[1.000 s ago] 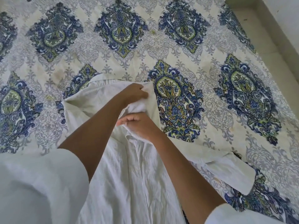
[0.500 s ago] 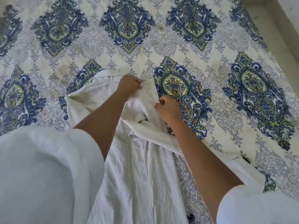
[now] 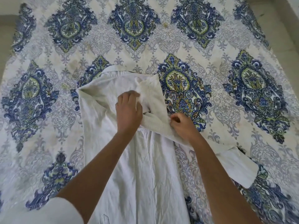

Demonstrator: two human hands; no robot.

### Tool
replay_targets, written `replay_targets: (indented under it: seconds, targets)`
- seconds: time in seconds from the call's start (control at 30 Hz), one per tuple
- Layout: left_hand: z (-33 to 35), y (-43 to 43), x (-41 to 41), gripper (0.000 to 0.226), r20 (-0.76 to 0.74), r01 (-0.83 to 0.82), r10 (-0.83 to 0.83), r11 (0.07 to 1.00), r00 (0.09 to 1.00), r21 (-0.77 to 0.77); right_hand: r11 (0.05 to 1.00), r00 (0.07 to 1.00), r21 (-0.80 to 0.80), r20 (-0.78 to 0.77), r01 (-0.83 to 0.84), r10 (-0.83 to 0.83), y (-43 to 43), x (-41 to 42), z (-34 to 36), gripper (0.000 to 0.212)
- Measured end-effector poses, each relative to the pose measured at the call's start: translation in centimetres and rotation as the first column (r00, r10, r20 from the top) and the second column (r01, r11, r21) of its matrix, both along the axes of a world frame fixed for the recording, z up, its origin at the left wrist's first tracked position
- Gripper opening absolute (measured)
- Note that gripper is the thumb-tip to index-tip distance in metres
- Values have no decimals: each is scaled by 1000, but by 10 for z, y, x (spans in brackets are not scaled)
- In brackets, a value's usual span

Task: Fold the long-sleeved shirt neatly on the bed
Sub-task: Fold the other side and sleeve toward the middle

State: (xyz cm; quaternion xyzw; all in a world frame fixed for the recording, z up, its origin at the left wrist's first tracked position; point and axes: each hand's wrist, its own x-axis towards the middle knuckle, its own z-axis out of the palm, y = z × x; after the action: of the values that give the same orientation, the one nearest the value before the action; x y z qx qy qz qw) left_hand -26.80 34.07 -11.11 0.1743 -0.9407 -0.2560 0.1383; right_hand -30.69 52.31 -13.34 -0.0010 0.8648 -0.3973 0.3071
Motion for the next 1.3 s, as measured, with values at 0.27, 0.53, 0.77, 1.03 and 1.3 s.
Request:
replay_targets:
  seconds: [0.27, 0.53, 0.77, 1.03, 1.3]
  targets:
    - [-10, 3, 58, 44, 254, 293, -239, 934, 937, -202, 845, 954, 446, 103, -296, 280, 43, 29, 23, 51]
    - [-4, 16, 71, 50, 293, 309, -248, 934, 923, -182, 620, 957, 751, 54, -227, 286, 78, 56, 40, 49]
    - [19, 106, 118, 25, 195, 88, -144, 959, 970, 269, 787, 930, 616, -307, 31, 203, 77, 96, 60, 26]
    - [38, 129, 137, 34, 506, -492, -227, 118, 832, 863, 818, 925, 565, -244, -108, 291, 42, 143, 67, 31]
    - [27, 103, 142, 12, 495, -501, -185, 15, 849, 865, 978, 984, 104, -2, -180, 181, 31, 150, 76, 31]
